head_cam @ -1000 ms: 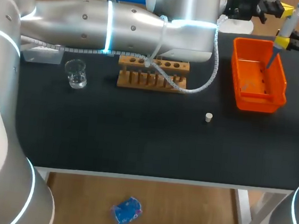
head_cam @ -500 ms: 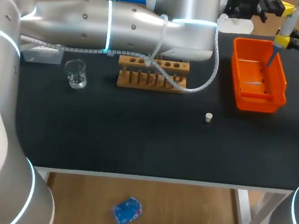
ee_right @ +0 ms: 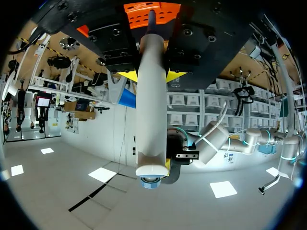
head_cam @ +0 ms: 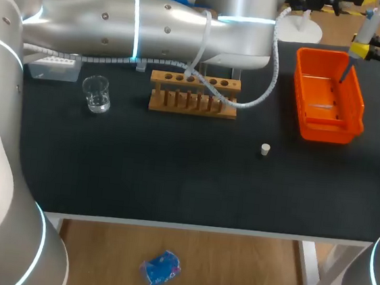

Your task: Invert the test tube, pick up the pipette, mount the tip to pipette, aspirate from beaker and dispense into the tube, eject the tip, return the pipette, and cap with the stopper.

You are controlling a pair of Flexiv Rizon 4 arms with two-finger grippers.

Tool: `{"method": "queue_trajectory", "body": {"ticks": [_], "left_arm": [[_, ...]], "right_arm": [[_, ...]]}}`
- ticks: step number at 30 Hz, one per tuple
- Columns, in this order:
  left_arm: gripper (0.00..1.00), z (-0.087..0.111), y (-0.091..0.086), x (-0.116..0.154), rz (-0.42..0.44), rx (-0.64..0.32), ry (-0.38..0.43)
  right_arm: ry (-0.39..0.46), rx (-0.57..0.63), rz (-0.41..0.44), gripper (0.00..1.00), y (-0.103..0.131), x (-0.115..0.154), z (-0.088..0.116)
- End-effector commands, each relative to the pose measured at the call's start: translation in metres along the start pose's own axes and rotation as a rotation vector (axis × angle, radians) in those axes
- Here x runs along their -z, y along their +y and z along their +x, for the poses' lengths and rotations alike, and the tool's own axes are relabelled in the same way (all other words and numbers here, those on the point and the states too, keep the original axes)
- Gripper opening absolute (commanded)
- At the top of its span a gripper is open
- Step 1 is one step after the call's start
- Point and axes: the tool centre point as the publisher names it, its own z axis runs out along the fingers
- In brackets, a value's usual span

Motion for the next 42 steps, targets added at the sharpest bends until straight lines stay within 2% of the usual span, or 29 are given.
{"method": "queue_trajectory", "body": {"ticks": [1, 6, 11, 16, 20, 21, 22, 30, 32, 42], "left_arm": [[0.00, 0.000, -0.007, 0.010, -0.008, 0.001, 0.006], [0.00, 0.002, -0.012, 0.018, -0.016, 0.007, 0.016], [0.00, 0.007, -0.018, 0.040, -0.028, 0.015, 0.016], [0.00, 0.018, -0.020, 0.068, -0.050, 0.018, 0.000], [0.00, 0.033, -0.019, 0.091, -0.073, 0.014, 0.016], [0.45, 0.037, -0.018, 0.096, -0.084, 0.011, 0.018], [1.00, 0.042, -0.016, 0.101, -0.098, 0.010, 0.024], [1.00, 0.079, -0.002, 0.140, -0.149, 0.031, -0.008], [1.00, 0.086, 0.001, 0.145, -0.166, 0.047, -0.042], [1.00, 0.088, 0.002, 0.146, -0.176, 0.052, -0.059]], "right_arm": [[0.003, 0.000, 0.002, 0.00, 0.000, 0.001, -0.001], [0.003, 0.000, 0.002, 0.00, 0.000, 0.001, -0.001], [0.020, 0.010, -0.002, 0.00, 0.007, 0.001, 0.004], [0.047, 0.027, -0.012, 0.00, 0.019, -0.001, 0.013], [0.080, 0.051, -0.016, 0.00, 0.030, -0.006, 0.027], [0.087, 0.057, -0.016, 0.00, 0.033, -0.007, 0.031], [0.091, 0.061, -0.015, 0.00, 0.035, -0.008, 0.034], [0.148, 0.094, -0.017, 0.00, 0.052, -0.019, 0.069], [0.165, 0.111, 0.006, 0.00, 0.056, -0.021, 0.076], [0.165, 0.111, 0.006, 0.00, 0.056, -0.021, 0.076]]}}
